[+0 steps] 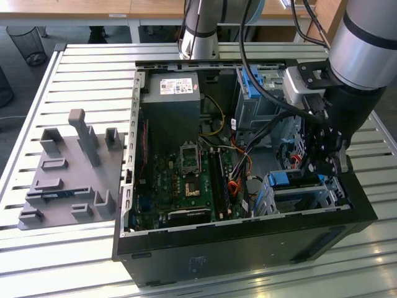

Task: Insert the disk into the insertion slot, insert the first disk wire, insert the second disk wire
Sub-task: 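Insert the first disk wire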

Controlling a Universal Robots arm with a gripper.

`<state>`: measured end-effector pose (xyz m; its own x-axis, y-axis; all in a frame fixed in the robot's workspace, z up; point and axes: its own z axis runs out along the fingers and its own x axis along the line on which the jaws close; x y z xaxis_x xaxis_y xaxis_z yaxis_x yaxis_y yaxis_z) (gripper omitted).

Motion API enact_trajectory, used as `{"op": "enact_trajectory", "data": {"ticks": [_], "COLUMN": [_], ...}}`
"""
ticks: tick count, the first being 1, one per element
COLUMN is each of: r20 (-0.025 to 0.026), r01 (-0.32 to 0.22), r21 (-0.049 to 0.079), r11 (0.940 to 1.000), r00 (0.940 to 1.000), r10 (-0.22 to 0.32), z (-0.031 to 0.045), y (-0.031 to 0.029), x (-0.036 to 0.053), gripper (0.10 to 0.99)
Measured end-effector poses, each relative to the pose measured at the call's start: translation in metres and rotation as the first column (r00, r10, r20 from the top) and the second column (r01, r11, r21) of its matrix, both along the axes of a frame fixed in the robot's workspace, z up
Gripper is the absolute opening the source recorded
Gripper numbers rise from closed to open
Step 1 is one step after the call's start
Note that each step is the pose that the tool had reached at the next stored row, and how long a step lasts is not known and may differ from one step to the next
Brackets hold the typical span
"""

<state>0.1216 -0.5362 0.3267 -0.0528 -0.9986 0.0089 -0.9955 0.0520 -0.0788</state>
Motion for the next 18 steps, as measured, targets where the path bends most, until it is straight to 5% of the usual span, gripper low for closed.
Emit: {"op": "enact_trajectory", "data": {"ticks": [5, 6, 13, 17, 18], "r20": [-0.0001, 0.0, -0.002, -0.0086, -0.0118], "r01": [0.0, 0.0, 0.0, 0.0, 0.0], "r21": [0.002, 0.002, 0.001, 0.001, 0.001], "r11": [1.0, 1.0, 1.0, 1.0, 1.0], "r00": [1.0, 1.0, 1.0, 1.0, 0.9999], "r10": [0.0, 0.0, 0.0, 0.0, 0.0], "z": [-0.0008, -0.0003, 0.0077, 0.0115, 0.0119], "y": [0.0001, 0.0, 0.0, 0.0, 0.0], "x": [0.0, 0.0, 0.0, 0.001, 0.0015], "gripper": [0.173, 0.235, 0.235, 0.22, 0.157]}}
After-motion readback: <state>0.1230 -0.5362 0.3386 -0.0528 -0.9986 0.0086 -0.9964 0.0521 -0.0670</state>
